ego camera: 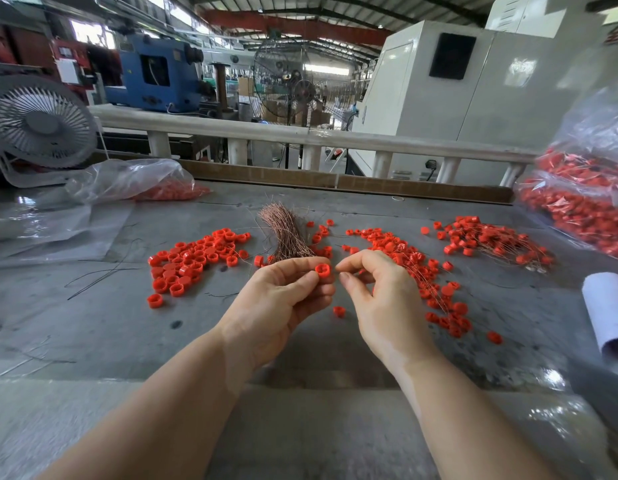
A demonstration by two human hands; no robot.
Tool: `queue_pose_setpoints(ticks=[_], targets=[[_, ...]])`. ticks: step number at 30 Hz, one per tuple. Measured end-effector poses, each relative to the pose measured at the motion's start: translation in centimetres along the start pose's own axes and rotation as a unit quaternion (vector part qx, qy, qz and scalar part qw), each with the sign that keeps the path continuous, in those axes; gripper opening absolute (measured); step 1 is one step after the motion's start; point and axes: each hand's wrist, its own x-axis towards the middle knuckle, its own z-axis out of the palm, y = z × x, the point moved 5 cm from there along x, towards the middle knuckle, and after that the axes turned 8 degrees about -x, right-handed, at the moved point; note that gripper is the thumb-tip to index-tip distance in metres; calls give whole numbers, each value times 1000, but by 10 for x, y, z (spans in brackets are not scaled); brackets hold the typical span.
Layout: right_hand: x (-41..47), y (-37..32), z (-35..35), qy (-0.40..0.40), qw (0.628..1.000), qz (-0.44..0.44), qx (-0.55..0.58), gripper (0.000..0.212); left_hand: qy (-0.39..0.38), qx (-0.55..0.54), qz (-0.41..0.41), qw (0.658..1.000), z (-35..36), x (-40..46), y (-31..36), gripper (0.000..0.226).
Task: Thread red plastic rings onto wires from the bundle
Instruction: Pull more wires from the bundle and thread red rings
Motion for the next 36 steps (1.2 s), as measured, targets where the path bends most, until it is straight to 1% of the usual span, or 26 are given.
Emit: queue_pose_setpoints(ticks=[5,9,12,18,20,23,26,31,36], targets=[[0,-1,-2,13,1000,-12,4,12,1,-22,-12,1000,1,-1,-1,21],[0,-1,-2,25,1000,-17,6,15,9,-6,-20,1000,-1,-1,-2,20],[0,0,-3,34,999,-17,5,15,10,-16,-24,1000,-1,-1,-2,19],[0,-1,-5,36,999,-24,-1,16,8,-36,-35,999,1,-2,-3,15],[-1,-2,-5,31,999,-26,-6,15,3,-30,-37,999,1,-2,-3,14],[-1,-4,-4,26,999,-30,-12,13,-7,-23,-43,999,1,-3,-3,24],[-1,-5,-4,24,999,-29,-8,12,-4,-7,-45,999,0,-2,-4,15],[-1,-5,-4,22,999,-29,-11,13,3,22,-42,999,-2,-3,-4,15],[-1,-4,-4,20,999,-30,-15,14,3,18,-43,999,0,-4,-4,14]])
